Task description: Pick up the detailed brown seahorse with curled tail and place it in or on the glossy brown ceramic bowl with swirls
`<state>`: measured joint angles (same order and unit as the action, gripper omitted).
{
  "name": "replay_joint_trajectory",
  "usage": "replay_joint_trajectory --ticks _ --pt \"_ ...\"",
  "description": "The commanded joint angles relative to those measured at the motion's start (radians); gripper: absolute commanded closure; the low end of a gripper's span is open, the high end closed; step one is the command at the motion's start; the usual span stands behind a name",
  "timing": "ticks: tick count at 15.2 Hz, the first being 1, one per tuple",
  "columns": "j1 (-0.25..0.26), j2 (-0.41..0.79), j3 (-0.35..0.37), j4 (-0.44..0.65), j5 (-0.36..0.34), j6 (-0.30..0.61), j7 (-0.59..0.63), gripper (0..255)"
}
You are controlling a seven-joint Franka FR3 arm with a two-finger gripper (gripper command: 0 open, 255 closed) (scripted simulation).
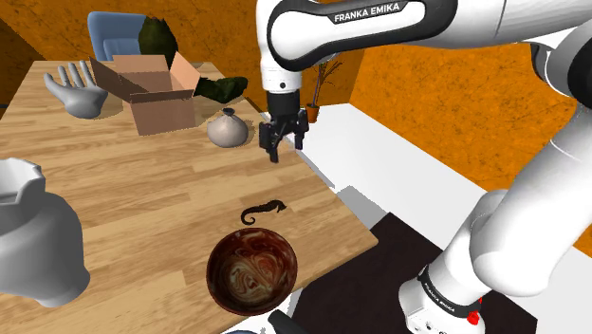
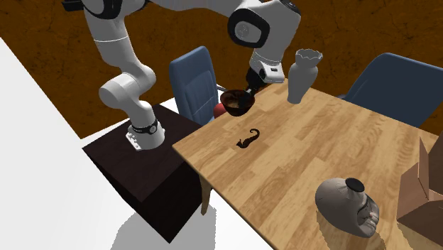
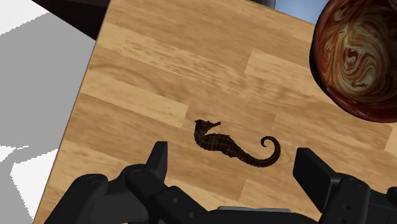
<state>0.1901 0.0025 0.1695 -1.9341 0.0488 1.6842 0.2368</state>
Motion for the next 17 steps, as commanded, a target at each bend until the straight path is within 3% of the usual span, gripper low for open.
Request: replay_joint_trajectory --ticks 1,10,17 --pt "0.013 0.072 0.013 0.062 -0.002 0.003 0.009 0" --pt "0.096 0.401 0.061 0.406 -0.029 -0.039 0.061 0" --pt "0.096 0.39 0.062 0.297 -0.026 0.059 0.059 0"
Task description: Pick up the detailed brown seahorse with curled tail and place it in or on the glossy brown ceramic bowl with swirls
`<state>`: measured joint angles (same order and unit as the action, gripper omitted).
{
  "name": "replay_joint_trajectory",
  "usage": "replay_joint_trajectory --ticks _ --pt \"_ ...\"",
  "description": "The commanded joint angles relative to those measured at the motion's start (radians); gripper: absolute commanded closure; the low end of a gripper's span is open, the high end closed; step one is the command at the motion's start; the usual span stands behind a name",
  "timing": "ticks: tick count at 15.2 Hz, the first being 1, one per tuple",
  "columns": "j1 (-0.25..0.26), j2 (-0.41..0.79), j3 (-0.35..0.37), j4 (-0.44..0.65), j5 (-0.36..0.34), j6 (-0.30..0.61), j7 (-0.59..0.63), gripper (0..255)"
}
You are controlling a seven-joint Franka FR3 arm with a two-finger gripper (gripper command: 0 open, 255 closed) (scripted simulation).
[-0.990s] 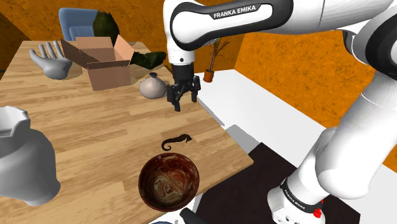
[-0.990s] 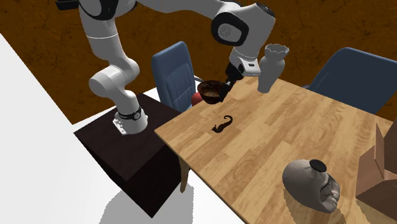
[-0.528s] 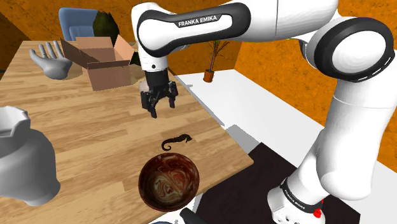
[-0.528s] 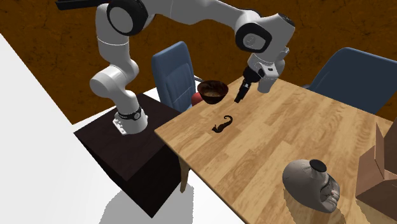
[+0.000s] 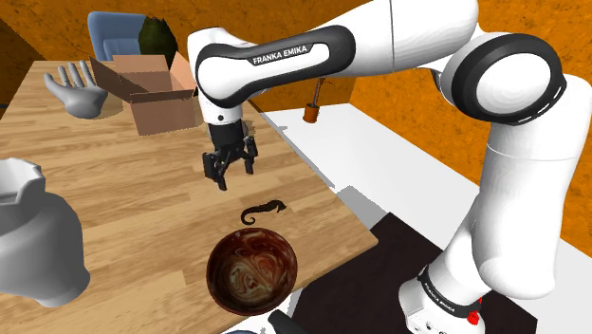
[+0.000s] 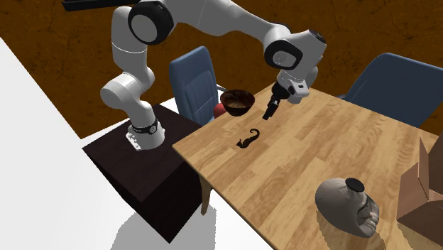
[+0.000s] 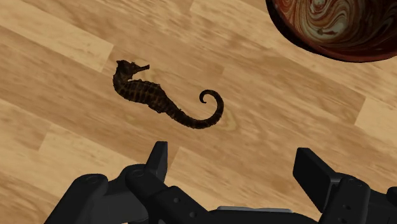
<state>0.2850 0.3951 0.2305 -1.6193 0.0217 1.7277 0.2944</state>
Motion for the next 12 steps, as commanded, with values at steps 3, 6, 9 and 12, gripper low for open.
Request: replay_joint_trajectory --ticks 3,6,9,12 --pt "0.001 -0.003 0.001 -0.026 0.001 0.023 0.001 0" --pt "0.001 -0.003 0.001 -0.026 0.001 0.023 0.001 0" --pt "0.001 -0.003 0.001 -0.026 0.001 0.023 0.001 255" --pt "0.001 -0.003 0.001 -0.026 0.001 0.023 0.001 255"
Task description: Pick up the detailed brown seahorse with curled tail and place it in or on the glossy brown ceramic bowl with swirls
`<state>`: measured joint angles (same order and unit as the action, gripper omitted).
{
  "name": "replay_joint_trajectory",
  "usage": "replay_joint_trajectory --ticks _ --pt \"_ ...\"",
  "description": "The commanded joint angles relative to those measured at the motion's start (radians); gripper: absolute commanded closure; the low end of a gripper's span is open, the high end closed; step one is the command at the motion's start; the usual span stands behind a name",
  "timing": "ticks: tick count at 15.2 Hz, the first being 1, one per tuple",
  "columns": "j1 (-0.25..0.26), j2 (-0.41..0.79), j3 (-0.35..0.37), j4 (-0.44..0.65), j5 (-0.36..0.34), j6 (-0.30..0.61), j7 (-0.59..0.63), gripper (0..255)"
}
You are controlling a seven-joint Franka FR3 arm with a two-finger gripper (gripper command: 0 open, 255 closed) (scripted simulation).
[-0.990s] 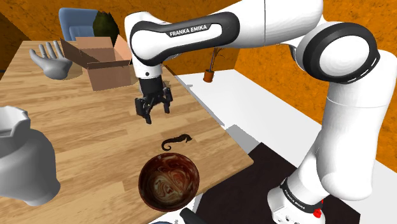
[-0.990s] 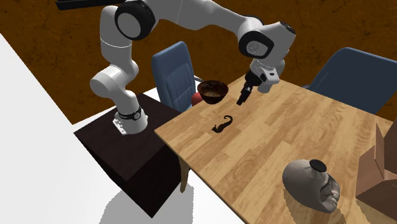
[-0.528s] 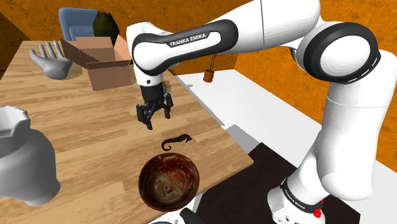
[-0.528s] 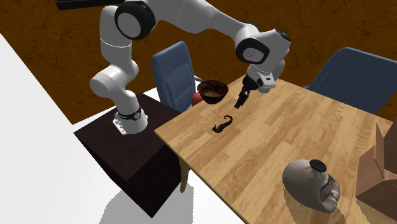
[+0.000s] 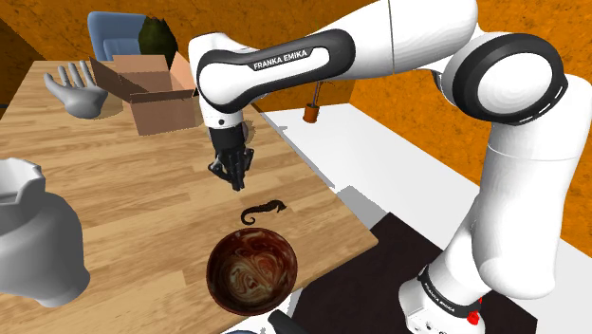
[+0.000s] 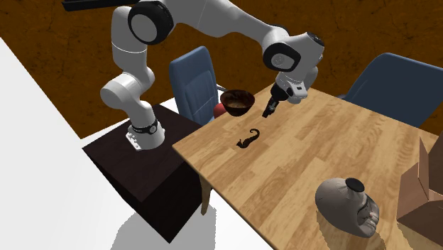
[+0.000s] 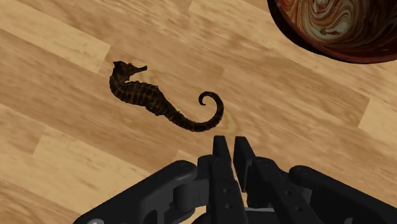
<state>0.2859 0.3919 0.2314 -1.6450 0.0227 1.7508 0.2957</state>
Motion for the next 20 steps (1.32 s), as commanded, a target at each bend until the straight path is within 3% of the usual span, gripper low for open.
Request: replay_joint_trajectory --ticks 1,6,7,11,16,18,20 --pt "0.0 0.0 0.0 0.0 0.0 0.0 0.0 255" --pt "0.0 0.0 0.0 0.0 0.0 0.0 0.0 255" --pt "0.0 0.0 0.0 0.0 0.0 0.0 0.0 0" --pt "-0.025 -0.206 -0.009 -0.368 -0.035 0.303 -0.054 0" --pt "-0.051 -0.376 -0.032 -0.734 -0.106 0.681 -0.093 0" --pt "-0.067 -0.414 -0.047 -0.858 -0.159 0.84 -0.091 0" --pt "-0.068 -0.401 -0.049 -0.861 -0.168 0.858 -0.085 0"
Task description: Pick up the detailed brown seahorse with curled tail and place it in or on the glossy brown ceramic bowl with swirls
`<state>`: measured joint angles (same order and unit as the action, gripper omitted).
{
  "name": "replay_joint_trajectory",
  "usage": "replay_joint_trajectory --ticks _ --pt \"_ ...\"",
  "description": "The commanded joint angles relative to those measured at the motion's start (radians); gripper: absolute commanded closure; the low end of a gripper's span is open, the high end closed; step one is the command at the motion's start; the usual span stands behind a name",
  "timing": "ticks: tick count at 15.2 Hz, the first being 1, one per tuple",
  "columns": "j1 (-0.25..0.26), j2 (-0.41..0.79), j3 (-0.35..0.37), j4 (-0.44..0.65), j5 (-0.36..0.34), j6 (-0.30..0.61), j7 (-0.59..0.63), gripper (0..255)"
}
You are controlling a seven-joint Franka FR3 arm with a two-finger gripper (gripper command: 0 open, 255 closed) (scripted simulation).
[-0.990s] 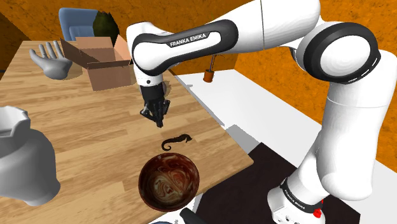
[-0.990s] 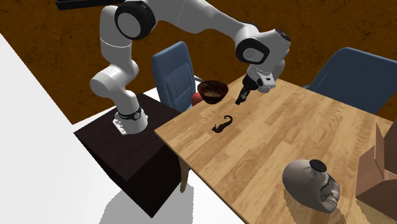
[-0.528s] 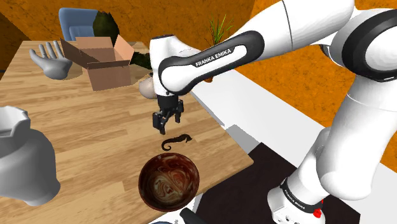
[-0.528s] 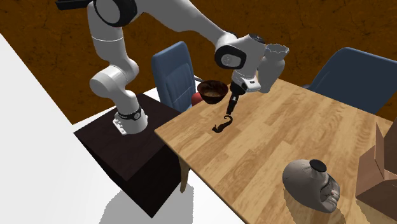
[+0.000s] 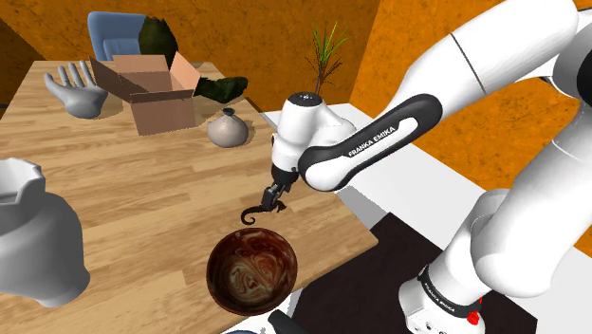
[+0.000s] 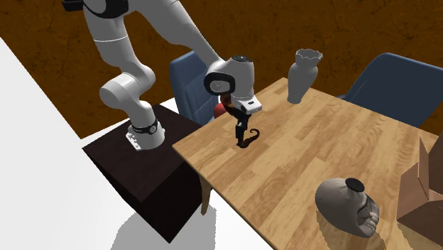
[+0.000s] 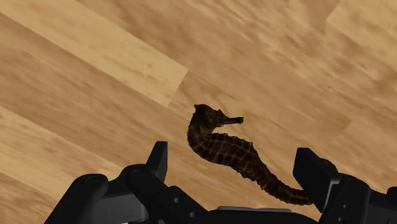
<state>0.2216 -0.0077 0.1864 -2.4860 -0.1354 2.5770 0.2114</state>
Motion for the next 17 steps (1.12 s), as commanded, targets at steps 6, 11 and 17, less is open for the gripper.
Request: replay_joint_trajectory --ticks 6,11,17 --pt "-0.008 0.092 -0.014 -0.018 -0.07 0.119 0.042 0" --pt "-0.008 0.092 -0.014 -0.018 -0.07 0.119 0.042 0" --pt "-0.008 0.091 -0.014 -0.018 -0.07 0.119 0.042 255"
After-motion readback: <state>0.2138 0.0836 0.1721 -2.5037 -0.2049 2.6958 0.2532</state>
